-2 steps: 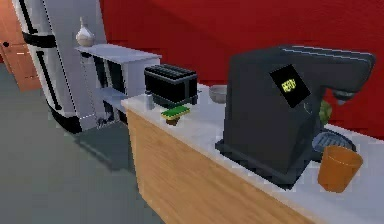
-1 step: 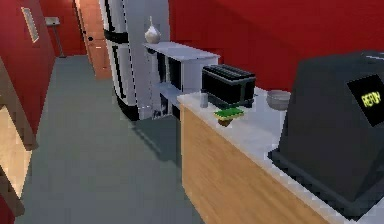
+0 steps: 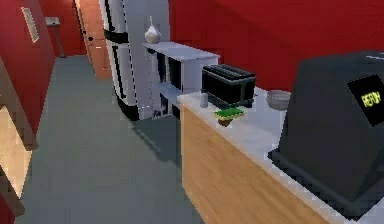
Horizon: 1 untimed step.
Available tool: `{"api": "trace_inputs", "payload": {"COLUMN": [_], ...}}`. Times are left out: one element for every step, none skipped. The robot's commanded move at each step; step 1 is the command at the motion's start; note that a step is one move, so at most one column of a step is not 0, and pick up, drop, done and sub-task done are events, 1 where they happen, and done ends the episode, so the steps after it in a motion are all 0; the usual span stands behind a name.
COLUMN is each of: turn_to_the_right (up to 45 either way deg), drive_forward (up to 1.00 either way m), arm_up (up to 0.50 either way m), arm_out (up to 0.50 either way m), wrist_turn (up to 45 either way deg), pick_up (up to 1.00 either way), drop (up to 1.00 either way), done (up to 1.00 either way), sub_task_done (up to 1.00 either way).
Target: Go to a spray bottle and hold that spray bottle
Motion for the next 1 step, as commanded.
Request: {"api": "trace_inputs", "payload": {"turn_to_the_right": [0.0], "drive_forward": [0.00], "arm_up": [0.38], "arm_out": [0.00], "wrist_turn": [0.0], "pick_up": [0.00], "drop": [0.00], "done": [0.00], "sub_task_done": [0.00]}}
